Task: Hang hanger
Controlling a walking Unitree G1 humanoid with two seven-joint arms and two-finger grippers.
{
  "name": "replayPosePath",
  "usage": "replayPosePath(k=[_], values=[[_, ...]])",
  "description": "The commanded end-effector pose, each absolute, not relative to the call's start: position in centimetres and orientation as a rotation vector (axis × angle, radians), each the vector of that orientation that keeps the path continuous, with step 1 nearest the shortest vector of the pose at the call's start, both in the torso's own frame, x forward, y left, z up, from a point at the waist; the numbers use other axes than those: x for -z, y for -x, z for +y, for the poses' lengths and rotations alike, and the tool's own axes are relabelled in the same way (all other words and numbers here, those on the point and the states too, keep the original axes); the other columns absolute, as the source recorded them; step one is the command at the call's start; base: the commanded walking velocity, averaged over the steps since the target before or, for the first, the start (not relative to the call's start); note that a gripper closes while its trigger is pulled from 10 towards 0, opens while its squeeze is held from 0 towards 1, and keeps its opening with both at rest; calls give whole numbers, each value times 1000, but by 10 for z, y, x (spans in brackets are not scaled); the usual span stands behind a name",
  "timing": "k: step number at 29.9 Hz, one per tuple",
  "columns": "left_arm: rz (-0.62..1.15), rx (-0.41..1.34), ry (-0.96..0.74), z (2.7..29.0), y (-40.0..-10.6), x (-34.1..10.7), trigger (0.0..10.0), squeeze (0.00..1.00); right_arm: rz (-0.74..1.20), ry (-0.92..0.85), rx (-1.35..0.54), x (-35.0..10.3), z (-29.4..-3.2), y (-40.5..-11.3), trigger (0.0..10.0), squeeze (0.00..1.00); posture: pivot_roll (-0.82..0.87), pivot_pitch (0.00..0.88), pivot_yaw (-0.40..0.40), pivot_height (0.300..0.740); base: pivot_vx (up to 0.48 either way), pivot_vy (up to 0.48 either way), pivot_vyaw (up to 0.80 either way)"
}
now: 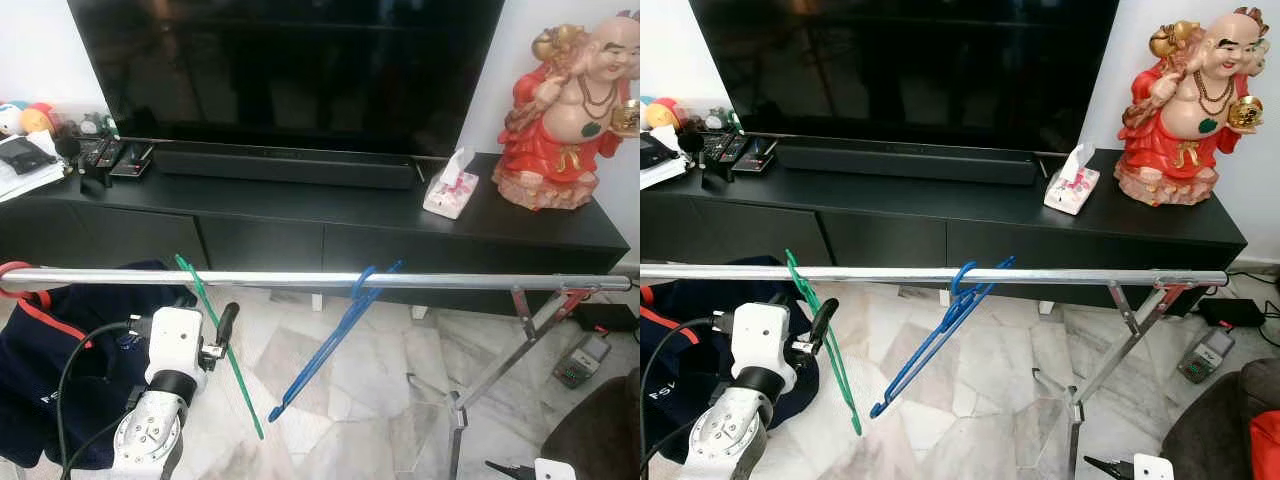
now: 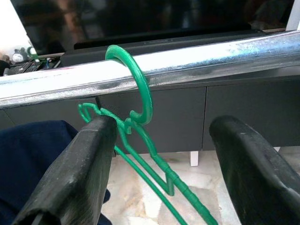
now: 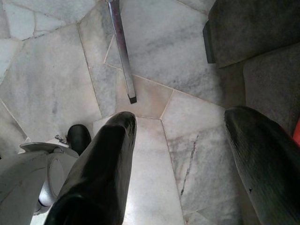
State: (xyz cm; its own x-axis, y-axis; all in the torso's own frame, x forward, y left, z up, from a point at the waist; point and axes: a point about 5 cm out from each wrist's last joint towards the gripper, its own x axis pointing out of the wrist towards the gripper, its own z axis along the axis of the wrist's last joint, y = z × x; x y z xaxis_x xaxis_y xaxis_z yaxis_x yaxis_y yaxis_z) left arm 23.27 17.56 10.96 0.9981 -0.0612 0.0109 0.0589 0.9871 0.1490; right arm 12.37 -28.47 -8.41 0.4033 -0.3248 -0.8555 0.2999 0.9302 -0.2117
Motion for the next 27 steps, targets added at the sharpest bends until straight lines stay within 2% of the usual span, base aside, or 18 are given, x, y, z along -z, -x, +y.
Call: replayPosePath(k=[1,12,27], values=[[-31,60,-158,177,-232,-113,10000,0,1083,12,414,84,-286,-122,10000,0,-10,0,-16,740,0,0,0],[-31,55,-157,177,-232,-113,10000,0,1081,13,414,84,-287,-123,10000,0,-10,0,-17,740,0,0,0],[-28,60,-159,176,-232,-112,10000,0,1079,10,417,83,-287,-123,10000,0,-11,0,-17,740,-263,0,0]])
